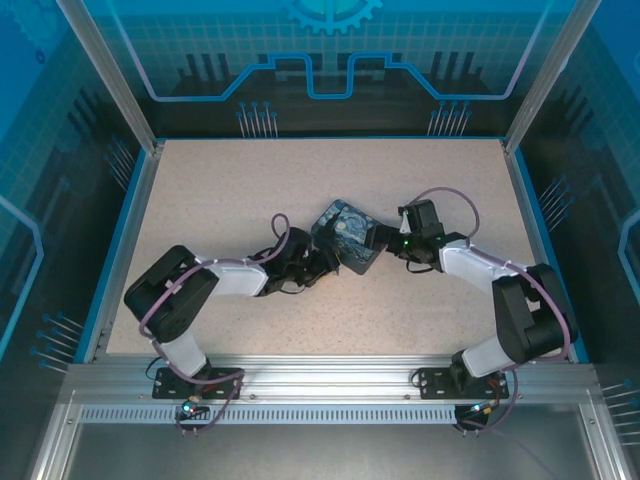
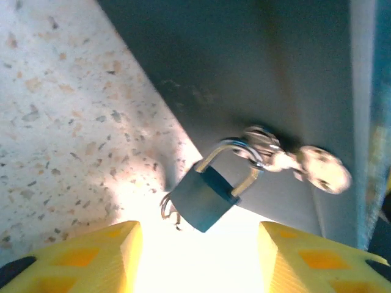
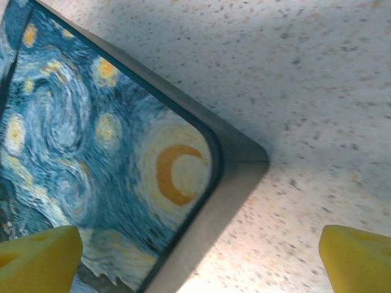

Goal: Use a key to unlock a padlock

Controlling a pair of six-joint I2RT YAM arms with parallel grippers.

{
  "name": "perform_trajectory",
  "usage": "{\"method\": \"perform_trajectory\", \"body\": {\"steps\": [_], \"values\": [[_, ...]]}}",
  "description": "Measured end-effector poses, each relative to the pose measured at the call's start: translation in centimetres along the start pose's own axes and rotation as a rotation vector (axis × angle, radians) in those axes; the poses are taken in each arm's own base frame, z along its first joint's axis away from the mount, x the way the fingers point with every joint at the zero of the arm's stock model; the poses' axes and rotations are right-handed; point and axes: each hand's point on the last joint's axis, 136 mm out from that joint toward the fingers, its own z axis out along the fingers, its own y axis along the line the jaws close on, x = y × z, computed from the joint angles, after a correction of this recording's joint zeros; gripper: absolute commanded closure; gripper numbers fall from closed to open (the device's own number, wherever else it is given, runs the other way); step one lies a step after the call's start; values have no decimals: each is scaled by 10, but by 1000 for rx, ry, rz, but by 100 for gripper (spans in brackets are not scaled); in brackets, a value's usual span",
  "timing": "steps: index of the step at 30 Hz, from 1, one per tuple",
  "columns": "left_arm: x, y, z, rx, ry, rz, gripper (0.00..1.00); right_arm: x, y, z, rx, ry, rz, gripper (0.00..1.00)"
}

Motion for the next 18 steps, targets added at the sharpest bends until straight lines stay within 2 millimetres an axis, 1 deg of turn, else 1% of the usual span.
{"method": "perform_trajectory", "body": {"steps": [2,4,7,9,11,15,18], "values": [[-5,-12,-13,19,-25,48,30,-1,5,6,-32,11,12,0],[-12,-30,-32,50,-63,107,24,-4,10,12,-60,23,23,0],[-27,-58,-58,93,-124,182,19,-11,20,20,-101,34,26,0],[-41,-68,-74,114,-168,213,18,-20,29,26,-129,39,22,1],[-56,-68,-88,113,-209,222,18,-33,42,33,-170,42,14,1],[-86,-51,-106,67,-274,208,17,-60,69,48,-265,35,-10,0],[-102,-39,-117,47,-302,187,17,-75,82,63,-312,35,-24,0]]}}
